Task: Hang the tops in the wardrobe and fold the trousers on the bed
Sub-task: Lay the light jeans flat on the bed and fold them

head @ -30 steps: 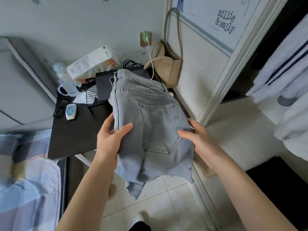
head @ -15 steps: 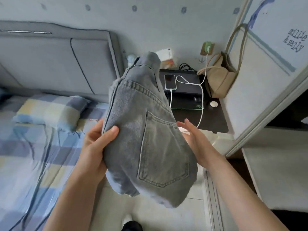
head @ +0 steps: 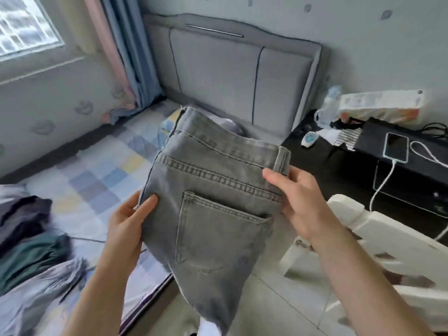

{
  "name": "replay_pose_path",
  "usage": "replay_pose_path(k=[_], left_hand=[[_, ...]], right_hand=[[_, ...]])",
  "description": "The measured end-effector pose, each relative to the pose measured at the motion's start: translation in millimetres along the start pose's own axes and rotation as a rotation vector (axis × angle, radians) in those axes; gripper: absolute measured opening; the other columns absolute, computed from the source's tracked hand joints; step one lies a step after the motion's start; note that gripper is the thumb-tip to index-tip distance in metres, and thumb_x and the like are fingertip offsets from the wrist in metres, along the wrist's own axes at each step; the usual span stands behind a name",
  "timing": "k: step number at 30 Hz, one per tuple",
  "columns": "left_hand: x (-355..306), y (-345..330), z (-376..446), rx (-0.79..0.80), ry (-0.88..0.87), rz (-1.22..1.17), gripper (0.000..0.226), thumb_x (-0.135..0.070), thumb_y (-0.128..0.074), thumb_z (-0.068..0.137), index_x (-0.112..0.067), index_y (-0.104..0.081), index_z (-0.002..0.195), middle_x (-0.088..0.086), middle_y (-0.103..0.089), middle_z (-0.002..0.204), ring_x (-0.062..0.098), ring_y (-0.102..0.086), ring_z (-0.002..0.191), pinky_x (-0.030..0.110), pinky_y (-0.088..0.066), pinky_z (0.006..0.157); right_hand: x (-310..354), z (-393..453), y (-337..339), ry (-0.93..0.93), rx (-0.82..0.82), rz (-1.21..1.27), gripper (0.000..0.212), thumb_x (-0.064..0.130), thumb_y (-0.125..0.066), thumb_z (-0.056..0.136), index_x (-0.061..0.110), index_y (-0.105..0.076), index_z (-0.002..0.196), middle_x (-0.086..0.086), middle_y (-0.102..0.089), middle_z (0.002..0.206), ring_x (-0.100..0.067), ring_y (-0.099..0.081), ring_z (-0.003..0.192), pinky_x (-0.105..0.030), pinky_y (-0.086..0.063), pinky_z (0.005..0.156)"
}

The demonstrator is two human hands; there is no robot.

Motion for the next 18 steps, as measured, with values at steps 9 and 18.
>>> replay_pose_path(k=[9, 18], left_hand=[[-35, 90, 55, -0.22, -0.13, 0.737, 0.086, -0.015, -0.072, 0.086, -0.039, -0.021, 0.151, -0.002, -0.028, 0.15, 0.019, -0.038, 0.134, 0.041, -0.036, 0.111], [-58, 134, 45, 0.172, -0.052, 0.014, 0.067, -0.012, -0.071, 0.082, -0.031, -0.044, 0.14, -0.001, -0.061, 0.133, 0.022, -0.067, 0.11, 0.027, -0.055, 0.082]], right_hand=[[-63, 47, -191, 0.167, -0.018, -0.248, 0.012, 0.029, -0.067, 0.077, 0.032, -0.072, 0.088, 0.005, -0.074, 0.09, -0.014, -0.069, 0.089, -0.046, -0.055, 0.088], [-99, 60, -309, 0.085, 0.491, -0.461, 0.04, 0.048, -0.039, 0.094, 0.022, -0.068, 0.101, -0.001, -0.071, 0.096, -0.015, -0.066, 0.096, -0.041, -0.051, 0.091]])
Point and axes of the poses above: each hand's wrist, its own z-axis towards the middle knuckle, its own y-axis out of the back of the hand, x = y × z, the point moved 1 cm from there along z, towards the middle knuckle
